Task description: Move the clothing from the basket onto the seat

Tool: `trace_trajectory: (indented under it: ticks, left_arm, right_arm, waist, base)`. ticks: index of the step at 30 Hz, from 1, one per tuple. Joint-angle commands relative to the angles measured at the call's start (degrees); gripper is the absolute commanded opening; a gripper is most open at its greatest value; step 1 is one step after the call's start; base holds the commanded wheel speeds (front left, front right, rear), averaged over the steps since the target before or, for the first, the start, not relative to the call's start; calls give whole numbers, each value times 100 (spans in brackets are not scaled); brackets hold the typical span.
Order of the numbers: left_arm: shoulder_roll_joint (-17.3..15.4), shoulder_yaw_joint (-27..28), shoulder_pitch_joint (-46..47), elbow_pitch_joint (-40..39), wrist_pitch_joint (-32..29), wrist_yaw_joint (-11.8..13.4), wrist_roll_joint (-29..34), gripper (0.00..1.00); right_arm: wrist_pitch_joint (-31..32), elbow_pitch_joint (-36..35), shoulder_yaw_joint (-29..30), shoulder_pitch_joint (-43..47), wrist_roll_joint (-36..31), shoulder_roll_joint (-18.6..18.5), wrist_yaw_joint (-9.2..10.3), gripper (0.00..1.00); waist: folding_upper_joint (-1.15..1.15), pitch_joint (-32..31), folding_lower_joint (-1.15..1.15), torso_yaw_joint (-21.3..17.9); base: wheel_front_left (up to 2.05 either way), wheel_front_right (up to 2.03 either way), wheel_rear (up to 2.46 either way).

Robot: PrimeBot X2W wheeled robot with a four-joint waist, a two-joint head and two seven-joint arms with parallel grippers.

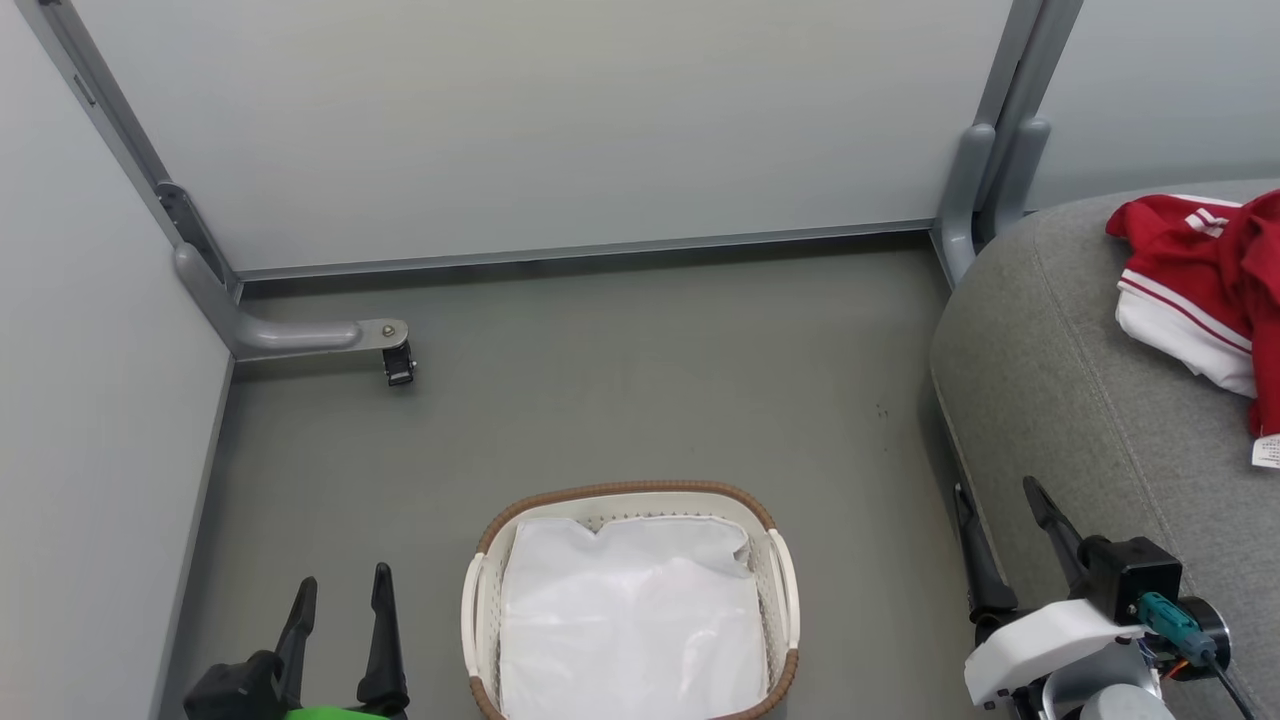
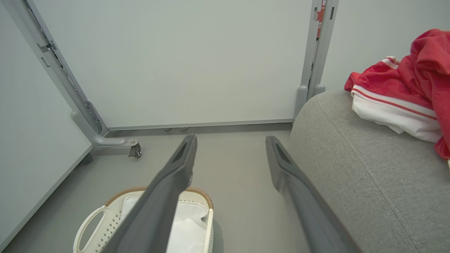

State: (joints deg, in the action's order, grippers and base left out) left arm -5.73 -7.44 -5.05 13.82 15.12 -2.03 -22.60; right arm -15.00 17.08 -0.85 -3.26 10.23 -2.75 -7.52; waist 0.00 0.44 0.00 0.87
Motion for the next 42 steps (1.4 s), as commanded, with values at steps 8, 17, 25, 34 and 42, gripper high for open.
trace_trajectory:
  ticks: [8, 17, 25, 34, 42]
  left_arm:
    - [65, -5, -29, 135, -6, -53, 27, 0]
    - [94, 172, 116, 142, -269, -112, -802, 0]
    - [115, 309, 238, 122, -478, -164, -1489, 0]
    - [137, 446, 357, 106, -691, -215, -2181, 0]
    - [156, 561, 460, 93, -869, -255, -2766, 0]
  right_arm:
    - [16, 125, -7, 47, 12, 31, 0, 0]
    - [284, 102, 96, -5, 986, 27, 0, 0]
    - [483, 38, 160, -33, 1793, 22, 1, 0]
    - [692, -13, 231, -69, 2603, 15, 1, 0]
    - [869, -53, 296, -105, 3285, 10, 2, 0]
  waist:
    - [0, 22, 0, 14]
    - [0, 19, 0, 7]
    - [0, 16, 0, 0]
    - [0, 13, 0, -7]
    - [0, 9, 0, -13]
  base:
    - [0, 0, 0]
    - [0, 0, 0]
    - [0, 0, 0]
    - [0, 0, 0]
    - [0, 0, 0]
